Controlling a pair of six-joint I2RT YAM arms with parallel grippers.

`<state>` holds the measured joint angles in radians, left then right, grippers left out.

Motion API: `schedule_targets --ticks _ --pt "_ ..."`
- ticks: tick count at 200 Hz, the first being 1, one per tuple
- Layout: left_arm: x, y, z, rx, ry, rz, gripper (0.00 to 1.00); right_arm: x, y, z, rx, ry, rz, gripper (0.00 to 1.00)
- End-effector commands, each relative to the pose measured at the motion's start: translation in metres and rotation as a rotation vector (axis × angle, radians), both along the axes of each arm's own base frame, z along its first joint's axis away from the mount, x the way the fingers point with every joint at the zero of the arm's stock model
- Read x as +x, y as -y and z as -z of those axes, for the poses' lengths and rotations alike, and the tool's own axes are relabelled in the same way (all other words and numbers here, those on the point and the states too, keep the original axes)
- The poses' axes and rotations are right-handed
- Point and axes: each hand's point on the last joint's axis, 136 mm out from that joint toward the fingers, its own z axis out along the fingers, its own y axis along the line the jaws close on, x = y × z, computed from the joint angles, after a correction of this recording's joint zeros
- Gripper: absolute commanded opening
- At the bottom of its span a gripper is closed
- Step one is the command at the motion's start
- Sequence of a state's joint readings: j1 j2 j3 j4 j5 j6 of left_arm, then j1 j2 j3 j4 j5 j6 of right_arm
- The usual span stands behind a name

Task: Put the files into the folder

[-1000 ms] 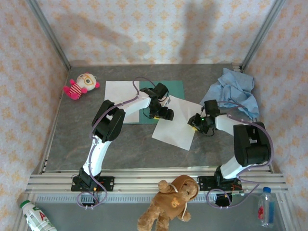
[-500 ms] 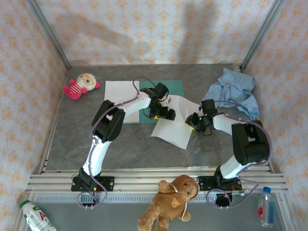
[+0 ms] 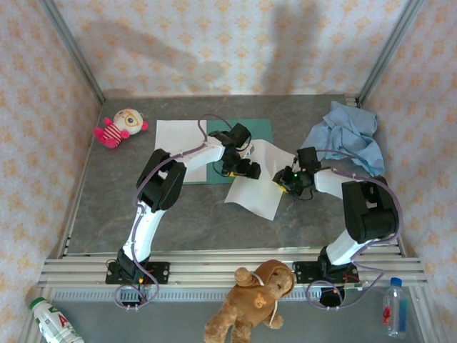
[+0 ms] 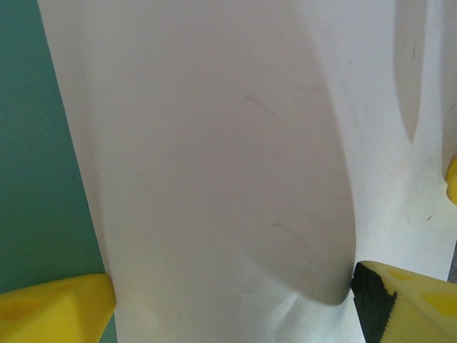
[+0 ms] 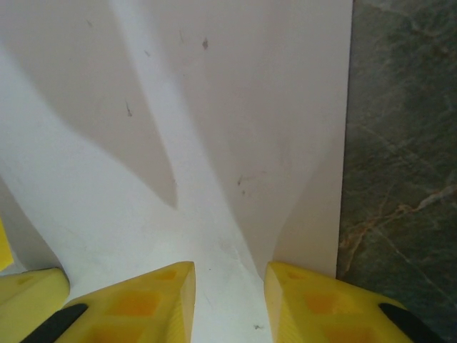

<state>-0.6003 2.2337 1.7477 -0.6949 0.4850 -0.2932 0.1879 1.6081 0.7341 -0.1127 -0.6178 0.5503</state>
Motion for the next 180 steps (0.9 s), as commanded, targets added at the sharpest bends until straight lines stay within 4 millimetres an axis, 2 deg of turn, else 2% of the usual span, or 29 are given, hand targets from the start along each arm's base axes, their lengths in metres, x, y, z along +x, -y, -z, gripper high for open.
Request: schedule_targets --ticks 1,67,91,113,144,180 --pt "-0.01 -0.017 0.032 0.109 -0.042 0.005 0.9 0.0 -0.002 0.006 -0.011 -0.026 0.011 0.33" --pt "-0.01 -0.016 0.032 0.101 -0.052 -0.009 0.72 0.003 -0.006 -0.002 -0.001 -0.014 0.004 0.34" --pt "-0.009 -0.015 0.033 0.093 -0.056 -0.018 0.66 0.003 -0.005 -0.017 -0.018 0.008 -0.013 0.4" --pt "-0.008 -0.016 0.034 0.09 -0.061 -0.029 0.6 0.004 -0.002 -0.039 -0.031 0.046 -0.025 0.44" --pt "-0.007 -0.017 0.034 0.077 -0.064 -0.04 0.54 0.002 0.01 -0.067 -0.03 0.09 -0.009 0.46" --pt "-0.005 -0.017 0.03 0.04 -0.069 -0.06 0.48 -0.008 0.022 -0.074 -0.003 0.096 0.02 0.47"
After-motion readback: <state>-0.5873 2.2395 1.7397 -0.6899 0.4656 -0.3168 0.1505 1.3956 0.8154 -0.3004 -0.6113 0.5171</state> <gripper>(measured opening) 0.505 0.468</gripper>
